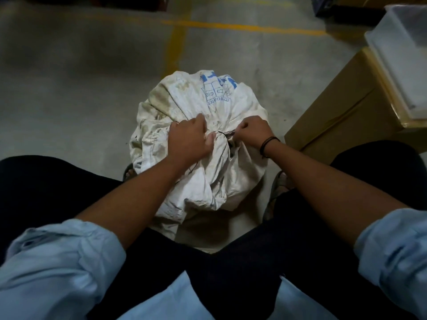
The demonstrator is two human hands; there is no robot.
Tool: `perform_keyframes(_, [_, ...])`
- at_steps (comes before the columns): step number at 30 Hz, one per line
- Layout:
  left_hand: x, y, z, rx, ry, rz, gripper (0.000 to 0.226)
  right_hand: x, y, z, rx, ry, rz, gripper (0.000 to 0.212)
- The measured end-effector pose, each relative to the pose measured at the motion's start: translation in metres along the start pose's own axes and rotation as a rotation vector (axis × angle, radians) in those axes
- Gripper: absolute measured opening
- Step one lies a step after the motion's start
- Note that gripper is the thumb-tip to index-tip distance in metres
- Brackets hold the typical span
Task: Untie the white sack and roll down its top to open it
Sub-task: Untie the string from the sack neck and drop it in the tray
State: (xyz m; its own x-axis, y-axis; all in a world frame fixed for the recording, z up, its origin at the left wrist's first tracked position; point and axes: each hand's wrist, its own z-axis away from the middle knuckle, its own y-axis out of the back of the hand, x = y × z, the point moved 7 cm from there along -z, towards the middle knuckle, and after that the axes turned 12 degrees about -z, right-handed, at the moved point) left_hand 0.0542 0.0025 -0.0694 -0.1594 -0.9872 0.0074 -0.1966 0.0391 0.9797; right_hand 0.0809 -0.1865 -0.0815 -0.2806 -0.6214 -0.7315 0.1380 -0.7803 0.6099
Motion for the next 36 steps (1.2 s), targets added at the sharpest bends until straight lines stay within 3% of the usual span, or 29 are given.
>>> perform_keyframes(4, [0.024,-0.003,-0.01,-0.126,-0.021,0.176,0.019,0.015,0.003,0.007,-0.062,-0.197,-0.285,0.006])
perform_keyframes(9, [0.019,-0.007,-0.01,-0.185,0.141,0.308,0.022,0.03,-0.021,0.023,-0.23,-0.403,-0.511,0.003])
perform_keyframes(14, [0.016,-0.007,-0.012,-0.184,0.135,0.325,0.022,0.041,-0.038,0.03,-0.416,-0.618,-0.634,0.029])
perform_keyframes(19, [0.026,-0.026,-0.005,-0.416,0.003,0.267,0.076,0.035,-0.047,0.026,-0.242,-0.602,-0.853,0.024])
perform_keyframes(22, [0.018,-0.032,0.0,-0.403,0.163,0.489,0.067,0.026,-0.043,0.021,-0.053,-0.524,-0.911,0.004])
perform_keyframes(23, [0.011,-0.035,0.003,-0.396,0.289,0.698,0.06,0.025,-0.041,0.015,-0.004,-0.488,-0.924,0.017])
perform_keyframes(25, [0.004,-0.044,0.014,-0.433,0.558,1.201,0.048,0.017,-0.035,0.006,0.046,-0.411,-0.909,0.04])
perform_keyframes(26, [0.006,-0.047,0.019,-0.447,0.639,1.399,0.042,0.014,-0.032,0.003,0.035,-0.382,-0.866,0.04])
perform_keyframes(28, [0.012,-0.05,0.026,-0.444,0.685,1.562,0.037,0.008,-0.025,0.002,-0.023,-0.328,-0.696,0.018])
perform_keyframes(32, [0.02,-0.064,0.033,-0.398,0.626,1.573,0.037,0.008,-0.019,-0.01,-0.047,-0.089,-0.296,0.008])
perform_keyframes(36, [0.01,-0.059,0.023,-0.326,0.479,1.232,0.045,-0.003,-0.03,-0.013,-0.126,0.142,0.195,0.013])
